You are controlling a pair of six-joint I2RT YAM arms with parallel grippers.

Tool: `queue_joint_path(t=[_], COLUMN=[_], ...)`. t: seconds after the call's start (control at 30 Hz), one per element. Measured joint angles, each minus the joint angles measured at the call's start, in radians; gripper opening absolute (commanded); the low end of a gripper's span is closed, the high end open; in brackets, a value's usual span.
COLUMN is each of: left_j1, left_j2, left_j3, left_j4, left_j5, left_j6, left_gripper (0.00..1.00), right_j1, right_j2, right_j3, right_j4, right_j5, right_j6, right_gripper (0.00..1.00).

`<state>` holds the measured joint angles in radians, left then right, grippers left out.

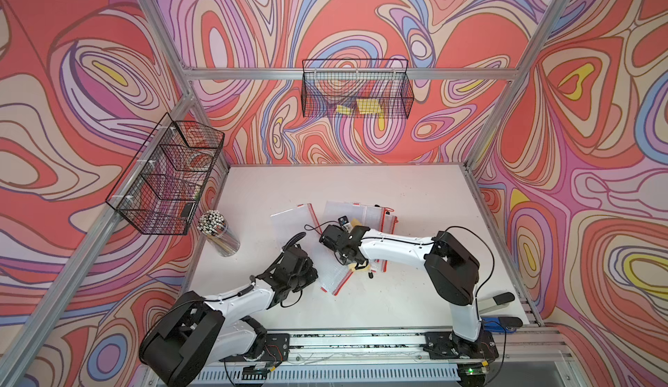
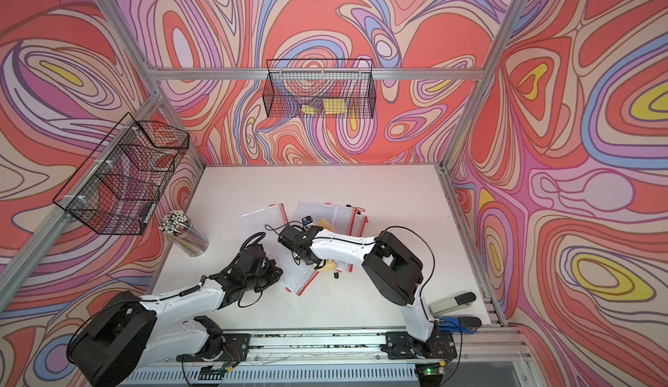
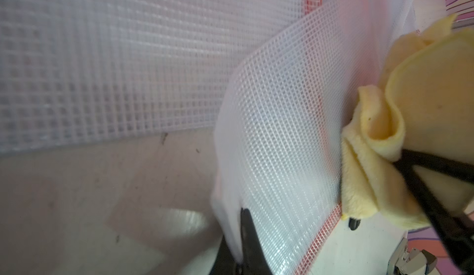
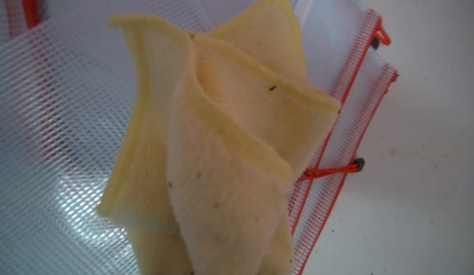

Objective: Wipe the document bag
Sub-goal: Wipe the dirt from the document bag.

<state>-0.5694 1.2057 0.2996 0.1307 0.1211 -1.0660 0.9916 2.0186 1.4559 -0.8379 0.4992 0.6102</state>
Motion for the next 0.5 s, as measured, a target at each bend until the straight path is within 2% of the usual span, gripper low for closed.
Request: queue_joint_path(t=[0.03, 0.13, 0.23, 0.27, 0.3, 0.5], left_j1=[0.000, 0.000, 0.000, 0.000, 0.000, 0.000], left_j2=[0.000, 0.000, 0.001, 0.002, 0.005, 0.036], left_j3=[0.000, 0.000, 0.000, 0.000, 0.001, 0.009], left_j4=[0.000, 0.000, 0.001, 0.002, 0.005, 0.039], left_j5=[0.000, 0.002, 0.002, 0.002, 0.003, 0.014], left_j6=[0.000, 0.000, 0.000, 0.000, 0.000, 0.000], left_gripper=[0.00, 0.00, 0.00, 0.00, 0.00, 0.00], right_j1=[0.009, 0.010, 0.002, 0.000, 0.000, 0.000], right_j2=[0.005, -0.014, -0.042, -0.048, -0.051, -0.064], right_j3=[-0.003, -0.038, -0.082, -0.091, -0.096, -0.122], right_j4=[0.012, 0.076, 0.135, 0.147, 0.159, 0.227], right_j5=[-0.021, -0.087, -0.151, -0.167, -0.184, -0.257], right_j6=[0.007, 0.023, 0.037, 0.042, 0.045, 0.054], right_gripper=[0.03, 0.31, 0.46, 0.64, 0.71, 0.76])
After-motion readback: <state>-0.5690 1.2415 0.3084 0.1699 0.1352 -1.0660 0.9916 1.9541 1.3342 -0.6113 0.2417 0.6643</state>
